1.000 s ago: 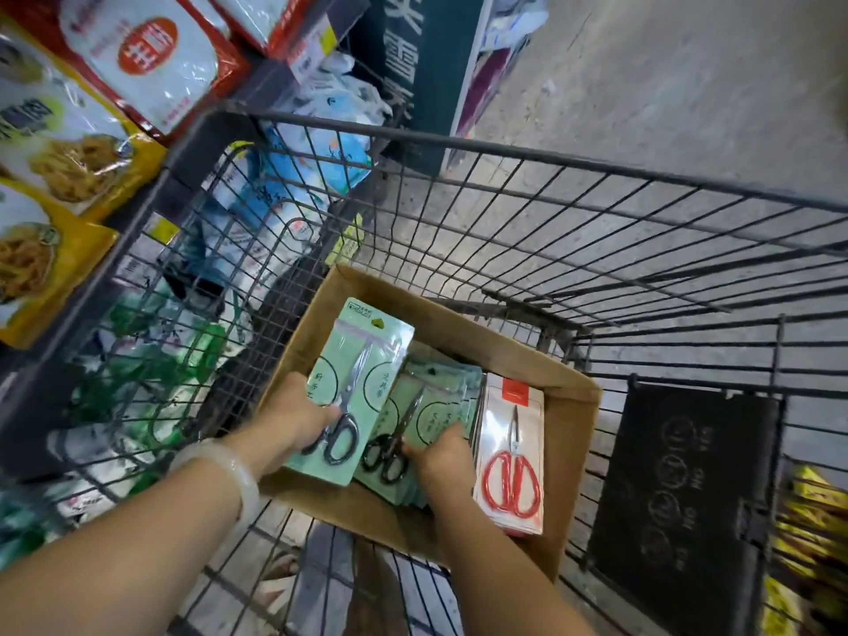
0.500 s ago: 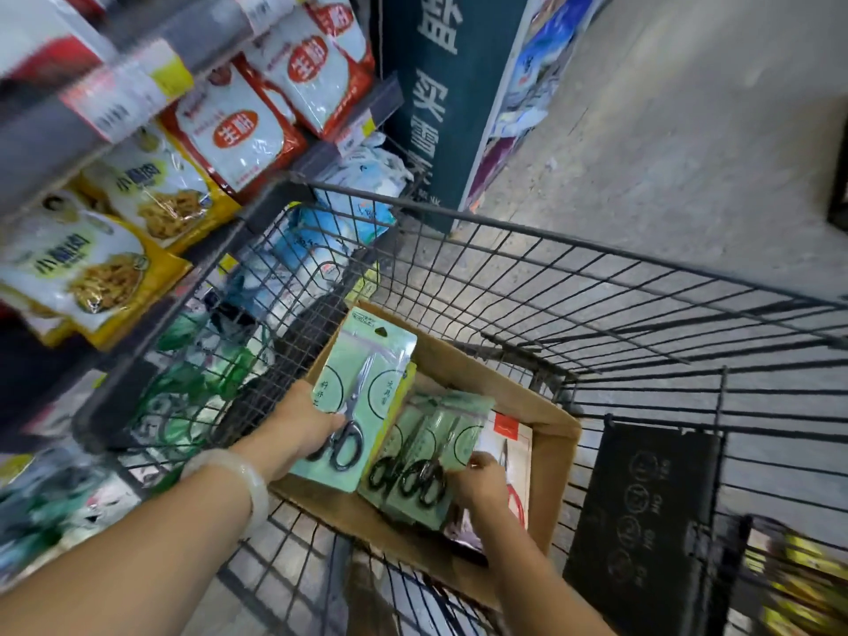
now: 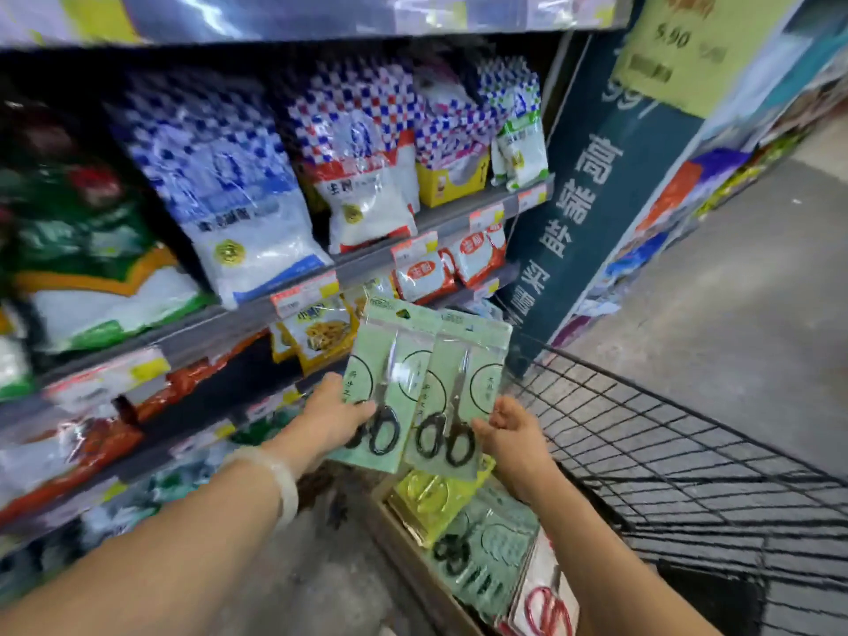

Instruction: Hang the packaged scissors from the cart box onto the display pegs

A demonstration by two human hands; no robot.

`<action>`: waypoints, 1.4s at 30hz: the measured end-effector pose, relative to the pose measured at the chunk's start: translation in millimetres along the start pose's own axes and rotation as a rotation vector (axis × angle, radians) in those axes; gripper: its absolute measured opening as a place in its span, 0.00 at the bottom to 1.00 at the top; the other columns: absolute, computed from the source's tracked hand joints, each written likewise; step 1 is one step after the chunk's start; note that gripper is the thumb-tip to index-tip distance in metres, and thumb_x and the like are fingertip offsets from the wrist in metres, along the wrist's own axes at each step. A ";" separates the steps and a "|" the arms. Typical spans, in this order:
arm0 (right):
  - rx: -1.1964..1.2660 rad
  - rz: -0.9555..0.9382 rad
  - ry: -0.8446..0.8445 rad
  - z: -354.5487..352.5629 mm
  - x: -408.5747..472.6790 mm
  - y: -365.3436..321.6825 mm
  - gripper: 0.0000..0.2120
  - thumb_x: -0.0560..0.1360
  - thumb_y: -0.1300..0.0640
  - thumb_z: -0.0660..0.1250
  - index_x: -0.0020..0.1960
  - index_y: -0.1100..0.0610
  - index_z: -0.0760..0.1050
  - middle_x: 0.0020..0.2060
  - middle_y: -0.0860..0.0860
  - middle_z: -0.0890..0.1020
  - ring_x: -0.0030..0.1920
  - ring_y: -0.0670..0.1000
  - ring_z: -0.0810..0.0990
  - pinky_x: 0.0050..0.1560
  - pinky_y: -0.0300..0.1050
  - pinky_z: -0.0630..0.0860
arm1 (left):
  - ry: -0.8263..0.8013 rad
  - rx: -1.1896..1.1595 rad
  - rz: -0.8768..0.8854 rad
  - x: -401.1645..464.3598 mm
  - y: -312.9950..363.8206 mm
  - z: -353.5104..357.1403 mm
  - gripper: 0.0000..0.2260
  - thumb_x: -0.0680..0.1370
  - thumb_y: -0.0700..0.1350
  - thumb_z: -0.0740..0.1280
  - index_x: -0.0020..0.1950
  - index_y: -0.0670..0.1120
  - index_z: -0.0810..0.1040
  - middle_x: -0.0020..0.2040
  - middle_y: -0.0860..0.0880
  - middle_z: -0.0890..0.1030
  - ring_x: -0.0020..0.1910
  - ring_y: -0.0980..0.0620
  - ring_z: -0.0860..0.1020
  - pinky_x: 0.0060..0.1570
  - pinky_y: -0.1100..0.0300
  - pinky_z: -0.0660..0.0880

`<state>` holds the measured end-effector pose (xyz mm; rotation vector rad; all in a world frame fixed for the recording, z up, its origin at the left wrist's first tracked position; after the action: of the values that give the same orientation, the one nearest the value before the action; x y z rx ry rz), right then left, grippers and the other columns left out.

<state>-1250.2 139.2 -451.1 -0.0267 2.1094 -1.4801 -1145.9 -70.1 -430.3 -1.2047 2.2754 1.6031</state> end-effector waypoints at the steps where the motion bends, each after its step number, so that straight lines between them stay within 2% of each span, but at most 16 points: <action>1: -0.023 -0.035 -0.028 18.0 -11.1 -14.7 0.08 0.75 0.68 0.63 0.48 0.56 0.74 0.35 0.47 0.77 0.39 0.49 0.76 0.44 0.44 0.75 | 0.052 -0.047 0.019 -13.6 -4.1 -24.2 0.10 0.77 0.43 0.67 0.55 0.42 0.71 0.57 0.43 0.74 0.60 0.43 0.74 0.50 0.58 0.69; 3: -0.068 -0.113 -0.092 58.3 -36.6 -42.0 0.04 0.75 0.68 0.64 0.49 0.62 0.73 0.30 0.46 0.69 0.35 0.48 0.69 0.40 0.42 0.69 | 0.133 -0.117 0.040 -44.4 -22.3 -72.2 0.07 0.76 0.42 0.67 0.49 0.42 0.70 0.48 0.45 0.74 0.48 0.46 0.76 0.43 0.58 0.69; 5: -0.096 -0.181 -0.173 107.4 -69.6 -65.7 0.06 0.75 0.68 0.64 0.48 0.59 0.73 0.30 0.46 0.68 0.33 0.47 0.69 0.38 0.40 0.69 | 0.185 -0.176 0.068 -82.7 -49.1 -118.4 0.04 0.77 0.41 0.67 0.47 0.42 0.73 0.44 0.45 0.77 0.41 0.48 0.75 0.36 0.59 0.68; 9: -0.195 -0.286 -0.363 218.8 -150.1 -88.0 0.15 0.76 0.68 0.64 0.39 0.50 0.68 0.31 0.44 0.67 0.32 0.42 0.67 0.32 0.34 0.66 | 0.369 -0.284 0.060 -178.0 -129.4 -209.7 0.04 0.76 0.40 0.68 0.49 0.45 0.74 0.43 0.48 0.78 0.43 0.50 0.75 0.42 0.61 0.69; 11: -0.236 -0.321 -0.469 275.9 -196.4 -91.0 0.14 0.76 0.66 0.64 0.40 0.49 0.68 0.32 0.44 0.67 0.33 0.42 0.66 0.32 0.36 0.66 | 0.480 -0.340 0.034 -230.9 -175.8 -251.6 0.05 0.75 0.40 0.69 0.41 0.47 0.75 0.37 0.49 0.77 0.39 0.50 0.75 0.42 0.59 0.70; 14: -0.284 -0.390 -0.637 361.4 -277.8 -91.4 0.07 0.76 0.65 0.64 0.48 0.54 0.73 0.34 0.47 0.72 0.34 0.45 0.70 0.31 0.34 0.69 | 0.652 -0.388 -0.029 -316.4 -247.0 -309.1 0.06 0.74 0.41 0.69 0.40 0.48 0.74 0.38 0.48 0.78 0.42 0.48 0.77 0.41 0.59 0.72; 16: -0.304 -0.415 -0.744 414.3 -337.0 -88.4 0.11 0.75 0.65 0.65 0.57 0.56 0.73 0.44 0.51 0.78 0.44 0.49 0.76 0.38 0.36 0.73 | 0.758 -0.438 -0.049 -372.2 -291.5 -341.7 0.07 0.75 0.39 0.68 0.39 0.45 0.73 0.36 0.48 0.76 0.36 0.50 0.75 0.35 0.63 0.71; 18: -0.335 -0.453 -0.852 463.8 -394.8 -83.2 0.12 0.75 0.66 0.66 0.57 0.57 0.75 0.50 0.53 0.79 0.52 0.53 0.77 0.48 0.42 0.73 | 0.826 -0.469 -0.113 -423.3 -333.8 -366.8 0.05 0.75 0.41 0.68 0.44 0.40 0.74 0.36 0.43 0.77 0.35 0.48 0.74 0.33 0.60 0.69; 20: -0.372 -0.517 -0.957 508.4 -446.8 -78.4 0.10 0.73 0.68 0.66 0.49 0.56 0.76 0.48 0.58 0.81 0.47 0.54 0.79 0.45 0.42 0.74 | 0.906 -0.532 -0.157 -471.5 -372.7 -388.6 0.08 0.75 0.42 0.68 0.47 0.38 0.75 0.38 0.37 0.77 0.36 0.48 0.74 0.33 0.58 0.68; 23: -0.400 -0.505 -1.092 562.4 -510.3 -67.3 0.09 0.74 0.69 0.64 0.51 0.58 0.73 0.45 0.57 0.80 0.42 0.51 0.77 0.39 0.38 0.75 | 1.027 -0.559 -0.207 -529.7 -419.6 -416.4 0.05 0.76 0.41 0.67 0.43 0.41 0.75 0.37 0.41 0.75 0.29 0.50 0.70 0.26 0.64 0.65; 27: -0.452 -0.528 -1.218 625.7 -574.9 -57.3 0.09 0.76 0.67 0.63 0.53 0.56 0.71 0.48 0.51 0.78 0.47 0.49 0.77 0.41 0.37 0.72 | 1.161 -0.641 -0.282 -583.4 -477.8 -445.2 0.03 0.75 0.40 0.68 0.44 0.43 0.74 0.41 0.41 0.80 0.38 0.46 0.77 0.39 0.54 0.76; 30: -0.502 -0.541 -1.266 676.7 -604.9 -49.2 0.11 0.76 0.67 0.62 0.58 0.59 0.70 0.51 0.53 0.78 0.52 0.52 0.75 0.48 0.41 0.73 | 1.220 -0.690 -0.325 -602.7 -519.6 -471.9 0.09 0.74 0.42 0.69 0.53 0.42 0.77 0.48 0.40 0.83 0.46 0.44 0.80 0.51 0.44 0.79; 33: -0.547 -0.564 -1.270 731.5 -628.2 -47.8 0.16 0.76 0.64 0.64 0.63 0.60 0.70 0.58 0.57 0.77 0.58 0.56 0.76 0.62 0.53 0.74 | 1.243 -0.708 -0.335 -611.3 -554.1 -509.3 0.08 0.74 0.41 0.70 0.52 0.42 0.78 0.49 0.42 0.83 0.47 0.43 0.81 0.51 0.45 0.78; 36: -0.548 -0.544 -1.272 789.7 -645.5 -54.2 0.13 0.75 0.66 0.63 0.59 0.62 0.71 0.58 0.66 0.76 0.59 0.65 0.75 0.62 0.61 0.72 | 1.241 -0.693 -0.356 -613.1 -589.9 -554.3 0.10 0.73 0.43 0.71 0.52 0.41 0.79 0.47 0.42 0.84 0.45 0.43 0.82 0.48 0.46 0.80; 39: -0.521 -0.517 -1.288 839.8 -662.4 -63.6 0.08 0.75 0.67 0.62 0.52 0.57 0.72 0.54 0.60 0.79 0.55 0.60 0.78 0.58 0.54 0.75 | 1.213 -0.699 -0.375 -610.6 -620.6 -596.0 0.14 0.71 0.47 0.72 0.53 0.43 0.77 0.47 0.43 0.84 0.45 0.43 0.82 0.47 0.45 0.80; 42: -0.499 -0.508 -1.314 883.9 -673.2 -69.6 0.11 0.76 0.67 0.62 0.56 0.58 0.71 0.55 0.56 0.78 0.54 0.55 0.77 0.55 0.49 0.76 | 1.210 -0.716 -0.376 -605.6 -645.4 -633.8 0.15 0.71 0.48 0.73 0.53 0.44 0.77 0.48 0.43 0.83 0.47 0.42 0.82 0.49 0.43 0.80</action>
<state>-305.1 -432.4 -311.7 -1.3800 1.2655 -0.6752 -100.1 -356.2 -333.0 -3.2192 1.5279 1.8009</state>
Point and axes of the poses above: each hand's wrist, its own x-axis towards the middle knuckle, its own z-axis out of the palm, y = z × x, the point moved 8 cm from there along x, towards the middle knuckle
